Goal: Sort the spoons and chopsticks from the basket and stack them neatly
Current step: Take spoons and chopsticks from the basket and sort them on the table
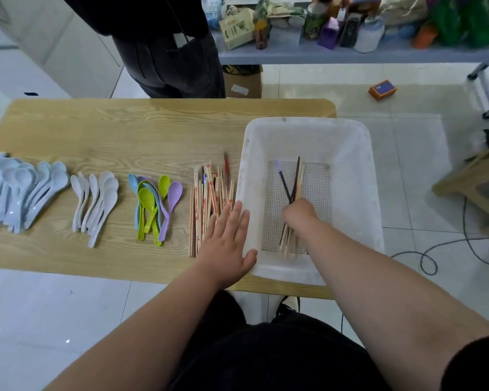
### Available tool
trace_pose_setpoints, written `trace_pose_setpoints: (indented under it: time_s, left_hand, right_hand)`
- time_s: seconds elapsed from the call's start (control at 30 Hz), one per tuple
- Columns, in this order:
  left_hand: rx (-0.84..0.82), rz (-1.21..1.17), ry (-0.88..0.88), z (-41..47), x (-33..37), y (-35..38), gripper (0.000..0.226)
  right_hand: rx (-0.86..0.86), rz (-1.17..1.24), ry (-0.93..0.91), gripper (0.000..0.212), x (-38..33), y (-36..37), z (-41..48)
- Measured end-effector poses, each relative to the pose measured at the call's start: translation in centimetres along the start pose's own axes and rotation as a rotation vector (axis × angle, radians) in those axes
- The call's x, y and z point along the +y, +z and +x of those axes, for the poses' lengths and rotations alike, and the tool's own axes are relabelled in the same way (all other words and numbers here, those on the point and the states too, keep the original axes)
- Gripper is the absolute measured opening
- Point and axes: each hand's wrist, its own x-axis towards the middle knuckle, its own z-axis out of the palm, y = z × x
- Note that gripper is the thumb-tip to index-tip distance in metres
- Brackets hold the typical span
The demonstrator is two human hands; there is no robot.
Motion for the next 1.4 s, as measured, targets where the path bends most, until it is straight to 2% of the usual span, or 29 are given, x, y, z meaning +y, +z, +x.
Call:
trace_pose_setpoints:
  time_s: [0.1,0.17,0.3,0.43,0.53,0.6,0.67,0.73,0.87,0.93,1.03,1.17,1.4]
  left_hand:
    - [-0.025,0.019,0.004,0.1,-0.3,0.1,0.084]
    - [-0.042,0.007,0.020,0.1,-0.6,0.0,0.083]
    - [-0.057,-0.020,0.099,0.1,-2.8,-1.4,0.082]
    - [-0.065,-0.053,0.067,-1.0,-7.6,-2.2,0.079]
    - [-0.096,-0.041,0.033,-1.9,-12.0,-1.7,0.071]
    - [-0.135,-0.048,0.003,-2.8,-14.9,-1.6,0.067]
    - [-0.169,-0.050,-0.025,-3.8,-17.8,-1.6,0.065]
    - [-0.192,-0.050,-0.047,-4.6,-20.1,-1.7,0.061]
    - [-0.222,-0.057,-0.035,-5.6,-24.0,-1.8,0.059]
    - [-0.233,-0.066,-0.030,-6.1,-25.3,-1.6,0.055]
    - [-0.254,-0.095,-0.021,-6.9,-26.3,-1.5,0.055]
    - [-0.269,-0.122,-0.004,-7.1,-27.2,-1.4,0.057]
    - [-0.281,-0.133,0.048,-5.9,-27.2,-1.8,0.060]
  right_hand:
    - [-0.024,0.331,0.028,0.038,-0.1,-0.5,-1.0]
    - [-0.043,0.506,-0.007,0.034,-0.2,-1.0,-2.3]
    - [-0.023,0.576,-0.196,0.017,-2.8,-2.0,-6.2]
    - [0.014,0.638,-0.308,0.006,-7.3,-0.8,-10.7]
    - [0.014,0.551,-0.400,0.007,-10.8,1.9,-13.0]
    - [-0.002,0.440,-0.397,0.009,-12.6,5.2,-13.1]
    - [-0.003,0.335,-0.338,0.010,-13.9,9.0,-12.6]
    - [0.036,0.129,-0.277,0.034,-14.4,12.0,-11.4]
    - [0.197,-0.126,-0.128,0.038,-14.0,14.9,-9.9]
    - [0.263,-0.177,-0.083,0.037,-13.5,15.6,-9.4]
    - [0.316,-0.209,-0.108,0.041,-12.7,16.6,-8.7]
    - [0.244,-0.272,-0.055,0.063,-12.0,18.0,-8.2]
    - [0.184,-0.296,-0.101,0.088,-11.6,18.0,-9.0]
